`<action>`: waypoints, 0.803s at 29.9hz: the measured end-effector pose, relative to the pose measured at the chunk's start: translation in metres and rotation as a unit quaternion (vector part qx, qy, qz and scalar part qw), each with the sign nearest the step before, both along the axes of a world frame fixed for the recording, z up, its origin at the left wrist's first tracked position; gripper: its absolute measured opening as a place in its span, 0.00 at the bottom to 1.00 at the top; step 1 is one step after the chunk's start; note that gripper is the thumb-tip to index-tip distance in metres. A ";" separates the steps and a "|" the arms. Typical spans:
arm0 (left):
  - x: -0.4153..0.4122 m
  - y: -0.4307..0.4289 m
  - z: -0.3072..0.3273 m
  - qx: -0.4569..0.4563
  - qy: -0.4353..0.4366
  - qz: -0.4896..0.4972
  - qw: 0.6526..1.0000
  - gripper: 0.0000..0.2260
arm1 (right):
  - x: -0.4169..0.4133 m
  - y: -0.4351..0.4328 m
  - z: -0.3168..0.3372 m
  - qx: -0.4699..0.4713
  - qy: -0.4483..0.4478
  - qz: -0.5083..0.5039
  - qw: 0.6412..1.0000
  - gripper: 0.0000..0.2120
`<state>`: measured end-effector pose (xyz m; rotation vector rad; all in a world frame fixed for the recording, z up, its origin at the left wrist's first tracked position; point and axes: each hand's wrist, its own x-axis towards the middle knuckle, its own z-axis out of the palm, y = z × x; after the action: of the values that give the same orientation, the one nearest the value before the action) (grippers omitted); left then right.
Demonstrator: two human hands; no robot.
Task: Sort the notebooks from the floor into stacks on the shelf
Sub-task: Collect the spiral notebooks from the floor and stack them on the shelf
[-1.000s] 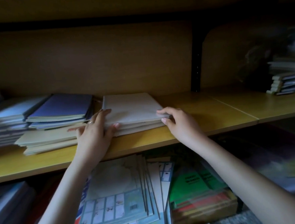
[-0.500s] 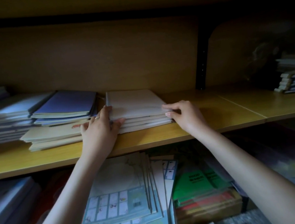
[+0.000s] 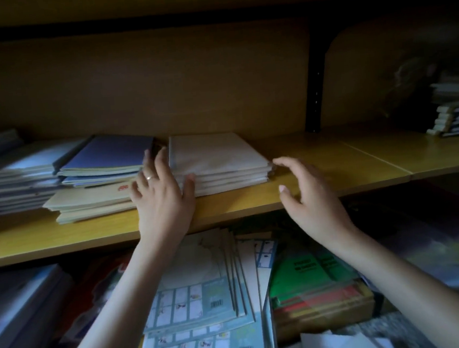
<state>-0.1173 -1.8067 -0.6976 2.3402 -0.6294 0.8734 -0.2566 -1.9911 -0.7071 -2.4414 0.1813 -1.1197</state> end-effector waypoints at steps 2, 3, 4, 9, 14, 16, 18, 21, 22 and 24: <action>-0.025 0.002 -0.007 -0.072 -0.082 -0.071 0.991 0.22 | -0.027 -0.001 -0.015 -0.036 -0.035 0.026 0.998 0.16; -0.041 0.001 -0.014 -0.078 -0.114 -0.117 0.984 0.19 | -0.043 -0.004 -0.026 -0.051 -0.023 0.037 0.998 0.16; -0.058 0.000 -0.024 -0.057 -0.133 -0.164 0.976 0.17 | -0.059 -0.007 -0.037 -0.057 0.007 0.047 0.997 0.18; -0.138 -0.022 -0.101 0.018 0.226 -0.466 0.855 0.09 | -0.137 -0.014 -0.104 -0.098 0.203 0.005 0.974 0.30; -0.190 -0.025 -0.201 0.070 0.604 -0.389 0.692 0.09 | -0.217 -0.026 -0.193 0.009 0.347 -0.084 0.934 0.27; -0.204 -0.019 -0.220 0.077 0.678 -0.350 0.642 0.11 | -0.242 -0.029 -0.221 0.105 0.394 -0.139 0.902 0.31; -0.213 -0.013 -0.229 0.086 0.713 -0.326 0.615 0.16 | -0.258 -0.030 -0.239 0.178 0.425 -0.188 0.867 0.35; -0.220 -0.009 -0.241 0.051 0.774 -0.293 0.559 0.16 | -0.268 -0.034 -0.249 0.174 0.482 -0.226 0.828 0.42; -0.221 -0.009 -0.244 0.025 0.789 -0.286 0.544 0.16 | -0.267 -0.035 -0.249 0.172 0.500 -0.232 0.816 0.44; -0.225 -0.011 -0.251 -0.022 0.805 -0.275 0.525 0.19 | -0.264 -0.036 -0.250 0.164 0.539 -0.241 0.791 0.48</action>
<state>-0.3421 -1.8182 -0.9485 1.6106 -0.3245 -1.4941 -0.5211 -2.0269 -0.9568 -2.4334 1.2691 0.3169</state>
